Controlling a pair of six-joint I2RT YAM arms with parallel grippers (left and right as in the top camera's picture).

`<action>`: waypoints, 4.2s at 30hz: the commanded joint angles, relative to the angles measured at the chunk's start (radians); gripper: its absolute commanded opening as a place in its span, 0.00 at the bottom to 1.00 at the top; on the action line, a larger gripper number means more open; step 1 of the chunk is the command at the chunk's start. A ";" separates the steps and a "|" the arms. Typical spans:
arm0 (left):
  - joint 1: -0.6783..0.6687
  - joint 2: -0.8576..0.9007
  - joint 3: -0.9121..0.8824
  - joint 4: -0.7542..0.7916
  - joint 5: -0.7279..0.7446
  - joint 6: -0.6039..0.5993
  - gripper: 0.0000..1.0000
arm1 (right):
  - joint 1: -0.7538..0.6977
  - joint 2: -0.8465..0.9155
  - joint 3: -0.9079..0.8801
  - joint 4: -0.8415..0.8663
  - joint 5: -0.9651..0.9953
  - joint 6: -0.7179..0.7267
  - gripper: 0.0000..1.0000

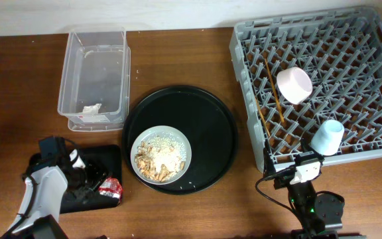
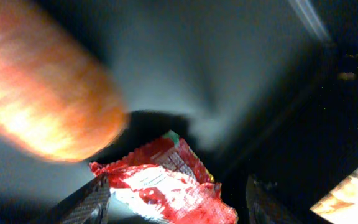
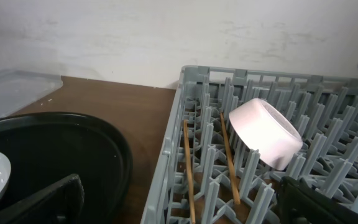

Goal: Sort waste into correct bins and load items into the dishwasher rack
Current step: 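Lift the red wrapper with the left gripper toward the clear box, then release the red wrapper into the clear box and move left gripper to plate, then grasp the rim of the white plate with the left gripper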

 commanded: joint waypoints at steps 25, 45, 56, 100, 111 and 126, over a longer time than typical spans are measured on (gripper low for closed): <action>-0.077 0.170 0.014 0.109 -0.051 0.127 0.04 | -0.007 -0.008 -0.007 -0.003 -0.008 0.008 0.98; -0.077 -0.043 0.251 -0.080 0.047 0.117 0.00 | -0.007 -0.008 -0.007 -0.003 -0.009 0.008 0.98; -0.080 -0.018 0.601 0.043 0.046 0.003 0.00 | -0.007 -0.008 -0.007 -0.003 -0.008 0.008 0.98; -1.014 0.480 0.843 -0.328 -0.434 -0.026 0.33 | -0.007 -0.008 -0.007 -0.003 -0.008 0.008 0.98; -1.136 0.705 0.844 -0.246 -0.491 0.066 0.21 | -0.007 -0.008 -0.007 -0.003 -0.008 0.007 0.98; -1.136 0.706 0.820 -0.039 -0.624 0.237 0.11 | -0.007 -0.008 -0.007 -0.002 -0.008 0.008 0.98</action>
